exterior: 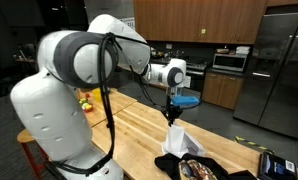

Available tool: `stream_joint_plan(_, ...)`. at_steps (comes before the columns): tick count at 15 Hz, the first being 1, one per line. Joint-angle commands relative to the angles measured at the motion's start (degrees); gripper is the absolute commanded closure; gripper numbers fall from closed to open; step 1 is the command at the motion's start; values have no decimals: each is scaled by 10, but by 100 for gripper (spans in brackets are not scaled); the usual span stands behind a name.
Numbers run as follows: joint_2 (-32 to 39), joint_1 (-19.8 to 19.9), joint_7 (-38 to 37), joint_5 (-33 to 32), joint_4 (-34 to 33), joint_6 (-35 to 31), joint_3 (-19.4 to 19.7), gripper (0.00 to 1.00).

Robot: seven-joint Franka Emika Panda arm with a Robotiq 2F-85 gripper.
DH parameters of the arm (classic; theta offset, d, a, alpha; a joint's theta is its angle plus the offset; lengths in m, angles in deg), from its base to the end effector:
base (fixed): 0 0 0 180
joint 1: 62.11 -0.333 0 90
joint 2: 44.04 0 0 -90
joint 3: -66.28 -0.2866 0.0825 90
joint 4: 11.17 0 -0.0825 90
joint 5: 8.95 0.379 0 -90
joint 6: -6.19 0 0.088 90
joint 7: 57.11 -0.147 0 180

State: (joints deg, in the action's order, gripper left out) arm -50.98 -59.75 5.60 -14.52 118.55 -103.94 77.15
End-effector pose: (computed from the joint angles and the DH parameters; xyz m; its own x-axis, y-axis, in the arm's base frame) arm 0.4500 -0.1158 0.3281 0.5950 0.7889 -0.1539 0.7705 -0.6143 -0.1700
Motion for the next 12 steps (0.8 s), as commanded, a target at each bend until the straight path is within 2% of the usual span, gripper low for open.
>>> stream_joint_plan(1,20,8,6,5,-10,0,-15,87)
stream_joint_plan(3,40,6,11,5,-25,0,-20,75)
stream_joint_plan(4,41,7,12,5,-28,1,-20,73)
stream_joint_plan(5,35,7,8,-8,-27,-4,-20,48)
stream_joint_plan(6,27,7,-1,-25,-29,-11,-24,47)
stream_joint_plan(8,13,11,-31,-51,-32,-25,-29,37)
stream_joint_plan(12,-40,24,-103,-66,-42,-32,-25,10)
